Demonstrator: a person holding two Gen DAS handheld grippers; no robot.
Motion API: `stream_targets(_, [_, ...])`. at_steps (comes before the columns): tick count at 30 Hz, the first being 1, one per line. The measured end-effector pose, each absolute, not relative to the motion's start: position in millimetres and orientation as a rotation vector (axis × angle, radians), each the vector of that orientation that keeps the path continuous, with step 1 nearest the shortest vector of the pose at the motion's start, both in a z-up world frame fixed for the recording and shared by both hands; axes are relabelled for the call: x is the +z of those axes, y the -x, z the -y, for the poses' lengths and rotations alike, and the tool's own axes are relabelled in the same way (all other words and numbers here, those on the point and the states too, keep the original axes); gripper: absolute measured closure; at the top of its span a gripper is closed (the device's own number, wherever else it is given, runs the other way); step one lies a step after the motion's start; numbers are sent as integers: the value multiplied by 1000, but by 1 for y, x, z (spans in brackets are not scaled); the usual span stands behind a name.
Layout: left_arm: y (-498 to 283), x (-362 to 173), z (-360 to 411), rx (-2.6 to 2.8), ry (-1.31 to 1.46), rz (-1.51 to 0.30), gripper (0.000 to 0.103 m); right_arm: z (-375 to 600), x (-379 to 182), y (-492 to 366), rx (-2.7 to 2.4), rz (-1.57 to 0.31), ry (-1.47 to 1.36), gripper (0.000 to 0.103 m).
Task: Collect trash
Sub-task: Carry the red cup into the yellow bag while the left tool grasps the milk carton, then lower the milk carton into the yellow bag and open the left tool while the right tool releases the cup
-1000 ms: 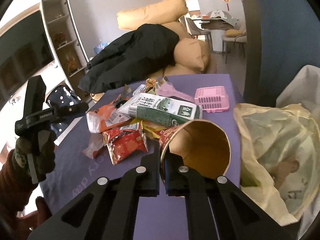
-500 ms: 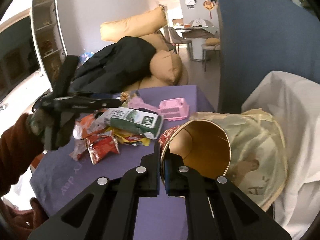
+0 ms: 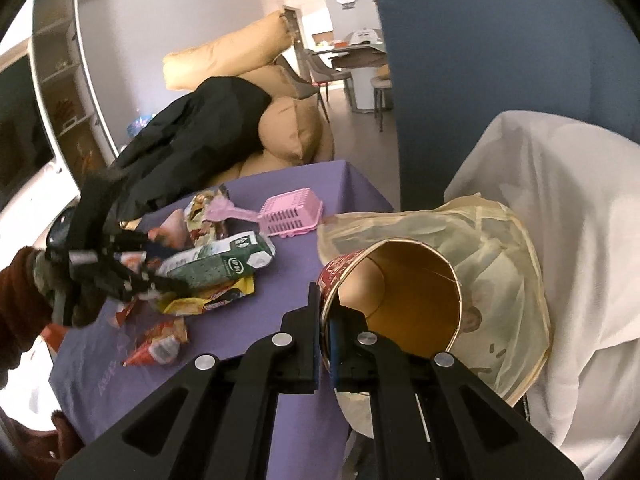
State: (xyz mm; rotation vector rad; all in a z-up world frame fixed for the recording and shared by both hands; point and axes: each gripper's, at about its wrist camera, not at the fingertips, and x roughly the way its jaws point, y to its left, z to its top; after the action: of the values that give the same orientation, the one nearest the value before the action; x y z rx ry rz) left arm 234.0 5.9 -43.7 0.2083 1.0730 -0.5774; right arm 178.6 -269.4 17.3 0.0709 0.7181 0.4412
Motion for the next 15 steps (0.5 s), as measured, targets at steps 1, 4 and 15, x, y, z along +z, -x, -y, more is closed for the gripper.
stream_targets(1, [-236, -48, -4, -559, -217, -1077, 31, 271, 17, -178, 439, -715, -74, 97])
stream_targets(4, [-244, -54, -5, -528, -166, -1107, 32, 272, 19, -173, 440, -708, -69, 97])
stream_targets(15, [-217, 8, -18, -496, -3, -930, 40, 285, 53, -152, 423, -610, -40, 97])
